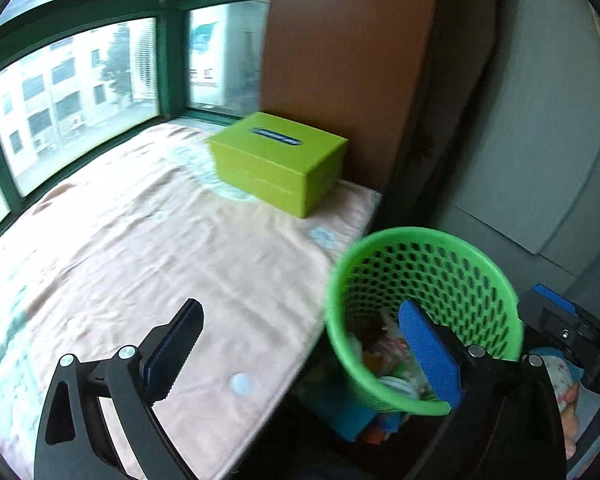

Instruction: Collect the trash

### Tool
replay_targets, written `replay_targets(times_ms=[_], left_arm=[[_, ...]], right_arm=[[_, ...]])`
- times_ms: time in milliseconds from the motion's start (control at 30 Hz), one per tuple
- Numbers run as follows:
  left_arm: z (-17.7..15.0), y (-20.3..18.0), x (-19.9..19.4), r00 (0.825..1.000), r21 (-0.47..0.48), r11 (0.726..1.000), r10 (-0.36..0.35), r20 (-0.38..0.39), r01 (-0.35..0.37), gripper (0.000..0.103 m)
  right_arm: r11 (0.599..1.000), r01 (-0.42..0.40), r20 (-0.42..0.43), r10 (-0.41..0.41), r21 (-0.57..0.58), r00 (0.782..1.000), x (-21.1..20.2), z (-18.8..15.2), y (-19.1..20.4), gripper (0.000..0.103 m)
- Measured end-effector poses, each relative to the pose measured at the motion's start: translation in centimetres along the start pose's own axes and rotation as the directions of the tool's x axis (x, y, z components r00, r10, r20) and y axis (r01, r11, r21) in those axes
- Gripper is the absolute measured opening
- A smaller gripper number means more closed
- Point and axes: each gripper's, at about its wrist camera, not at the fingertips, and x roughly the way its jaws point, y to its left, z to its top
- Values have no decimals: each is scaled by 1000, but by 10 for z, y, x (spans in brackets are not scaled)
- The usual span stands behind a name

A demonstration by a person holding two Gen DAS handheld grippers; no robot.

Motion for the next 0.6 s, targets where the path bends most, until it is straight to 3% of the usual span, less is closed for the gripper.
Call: replay_targets(times_ms=[367, 600], left_arm=[[-12, 61, -25, 987, -118, 981, 157, 19, -154, 95], [-19, 93, -47, 965, -163, 954, 260, 30, -252, 95]], right_arm=[[992, -87, -39, 84, -89, 996, 22, 3, 53, 93], [982, -119, -50, 113, -148, 992, 36, 3, 84, 93]])
